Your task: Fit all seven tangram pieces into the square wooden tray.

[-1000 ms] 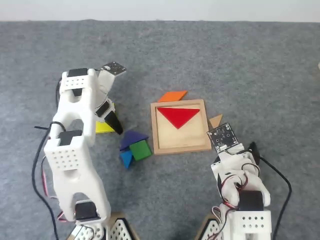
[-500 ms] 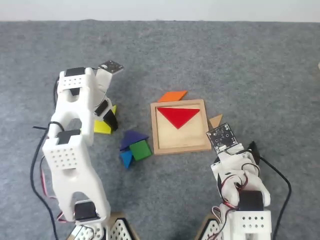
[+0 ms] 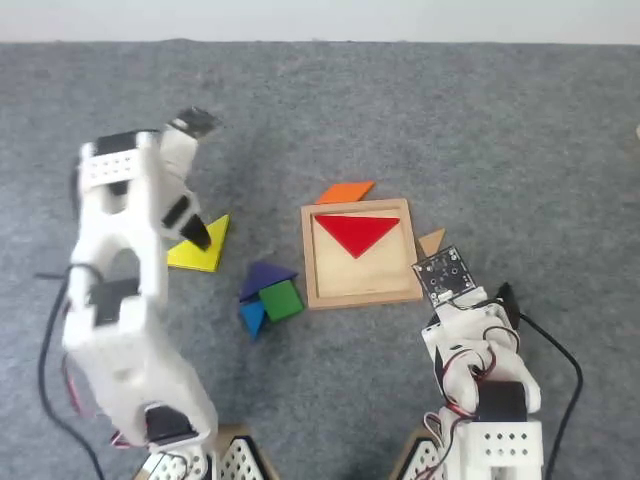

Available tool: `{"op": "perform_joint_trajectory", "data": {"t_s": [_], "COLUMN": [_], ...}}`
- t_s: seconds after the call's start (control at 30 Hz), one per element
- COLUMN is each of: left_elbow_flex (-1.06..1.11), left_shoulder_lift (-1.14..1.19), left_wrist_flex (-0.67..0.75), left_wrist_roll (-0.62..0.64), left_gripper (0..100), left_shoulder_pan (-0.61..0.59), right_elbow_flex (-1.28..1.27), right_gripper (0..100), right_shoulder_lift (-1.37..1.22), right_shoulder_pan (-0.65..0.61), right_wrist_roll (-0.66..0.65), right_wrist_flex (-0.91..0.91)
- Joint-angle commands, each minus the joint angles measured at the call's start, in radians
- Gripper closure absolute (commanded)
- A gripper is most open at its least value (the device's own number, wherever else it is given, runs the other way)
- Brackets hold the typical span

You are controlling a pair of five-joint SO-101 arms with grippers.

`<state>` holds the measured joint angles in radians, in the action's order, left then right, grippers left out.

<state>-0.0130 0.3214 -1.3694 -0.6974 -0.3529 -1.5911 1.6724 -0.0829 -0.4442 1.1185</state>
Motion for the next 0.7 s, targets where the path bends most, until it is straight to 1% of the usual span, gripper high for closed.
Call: {"op": "perform_joint_trajectory", "data": {"t_s": [0.0,0.1,0.2,0.27,0.3,0.37,0.4,0.47,0.53,0.6,0.67], "left_elbow_flex": [0.228,0.475,0.645,0.725,0.743,0.751,0.736,0.690,0.611,0.503,0.375], "left_shoulder_lift": [-0.414,-0.669,-0.879,-0.945,-0.941,-0.875,-0.822,-0.695,-0.554,-0.399,-0.252], "left_wrist_flex": [0.143,0.253,0.336,0.371,0.373,0.325,0.302,0.304,0.296,0.252,0.198], "left_wrist_roll": [0.087,0.118,0.121,0.123,0.123,0.112,0.081,0.037,-0.012,-0.086,-0.072], "left_gripper": [72,72,72,72,71,67,64,60,60,60,60], "left_shoulder_pan": [-0.058,-0.074,-0.052,-0.031,-0.025,-0.014,-0.012,-0.011,0.000,0.009,0.009], "right_elbow_flex": [0.021,0.023,0.023,0.023,0.023,0.023,0.023,0.023,0.021,0.021,0.021], "right_gripper": [63.8,63.8,63.8,63.8,63.8,63.8,63.8,63.8,63.8,63.8,63.8], "right_shoulder_lift": [-0.005,-0.004,-0.001,-0.001,-0.001,-0.002,-0.002,-0.002,-0.002,-0.001,-0.001], "right_shoulder_pan": [0.001,-0.001,-0.004,-0.005,-0.005,-0.001,-0.001,-0.001,-0.005,-0.005,-0.004], "right_wrist_roll": [-0.015,-0.017,-0.017,-0.017,-0.017,-0.017,-0.017,-0.017,-0.017,-0.017,-0.017], "right_wrist_flex": [-0.022,-0.018,-0.015,-0.015,-0.015,-0.015,-0.015,-0.015,-0.015,-0.015,-0.015]}}
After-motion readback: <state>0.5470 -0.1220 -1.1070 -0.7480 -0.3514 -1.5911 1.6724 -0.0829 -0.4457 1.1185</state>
